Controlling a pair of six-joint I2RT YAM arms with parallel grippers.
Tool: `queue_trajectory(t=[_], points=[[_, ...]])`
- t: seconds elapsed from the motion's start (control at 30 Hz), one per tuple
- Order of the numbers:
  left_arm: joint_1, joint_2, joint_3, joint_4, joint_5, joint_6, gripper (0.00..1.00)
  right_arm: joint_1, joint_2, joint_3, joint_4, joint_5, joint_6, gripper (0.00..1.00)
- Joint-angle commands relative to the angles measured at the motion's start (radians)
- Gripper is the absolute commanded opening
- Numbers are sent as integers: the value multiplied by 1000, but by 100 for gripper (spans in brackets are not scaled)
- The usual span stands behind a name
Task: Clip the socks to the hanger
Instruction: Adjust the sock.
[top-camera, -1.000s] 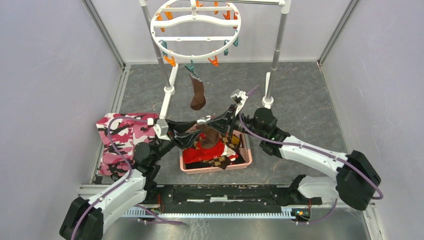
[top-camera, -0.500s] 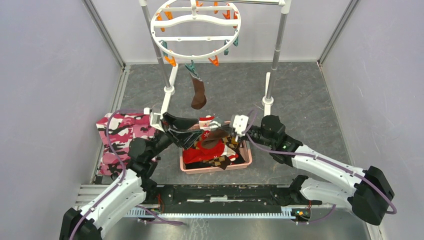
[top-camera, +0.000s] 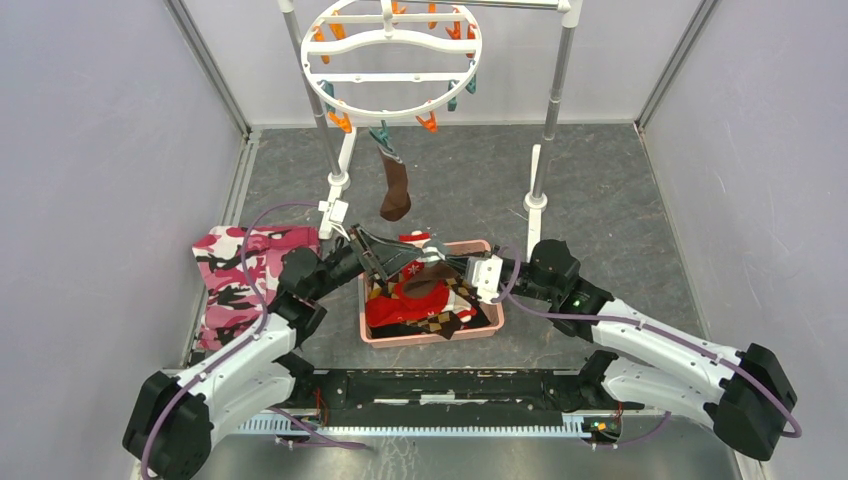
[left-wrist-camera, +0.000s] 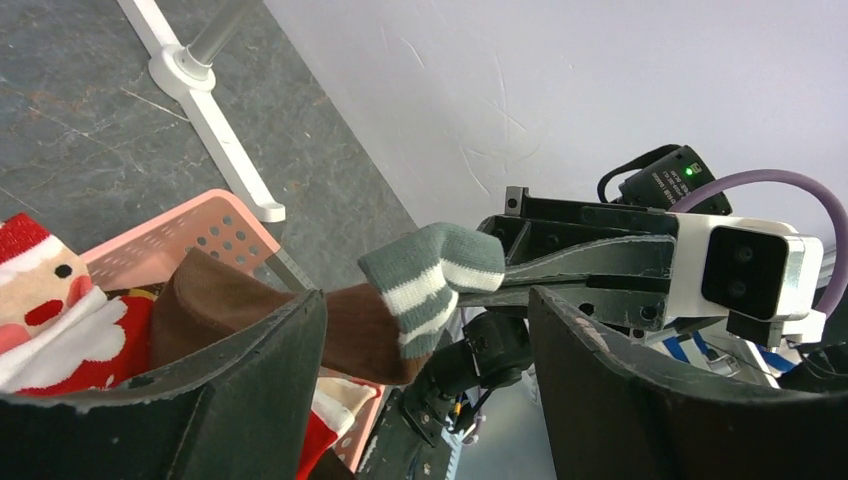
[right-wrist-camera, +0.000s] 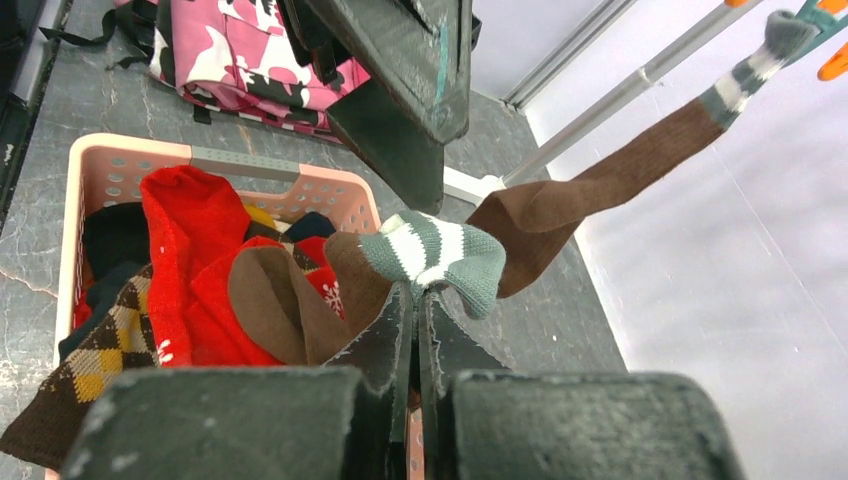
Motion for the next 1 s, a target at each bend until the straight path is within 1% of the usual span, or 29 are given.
queue_trajectory(t=[0.0,0.2,0.3,0.43,0.47,0.5,0.57,0.6,0.67,0.7,0.77,0.8,0.83,0.87,0.93,0.97], points=[[-2,24,27,64,18,-62,78,5,-26,-6,93,-60,3,0],[-2,118,42,201,88,-117,61,7,-11,4,104,-77,19,0],[-2,156,44,274,114,-149,56,8,-3,5,107,-78,26,0],[-2,172,55,317,129,-159,44,12,5,3,108,-80,32,0],[-2,172,56,325,134,-158,39,11,6,1,108,-79,34,0],[-2,172,58,341,141,-158,32,11,5,1,108,-76,33,0],[-2,176,58,367,160,-156,6,11,4,1,107,-70,37,0],[-2,175,57,374,169,-152,3,10,3,1,105,-66,41,1],[-3,164,51,379,178,-122,2,11,5,6,97,-55,50,3],[-2,154,47,369,178,-92,2,11,5,11,88,-42,57,8],[-2,110,45,298,167,57,2,10,13,36,44,19,101,23],[-2,80,43,247,146,154,2,11,18,49,20,55,114,33],[-2,42,36,184,111,257,2,10,23,60,-4,85,129,48],[-3,5,27,131,73,353,2,10,25,67,-17,106,144,58],[-3,-66,-7,85,-15,517,2,5,21,76,-34,138,172,68],[-3,-95,-29,95,-53,567,2,-1,17,77,-33,150,193,72]])
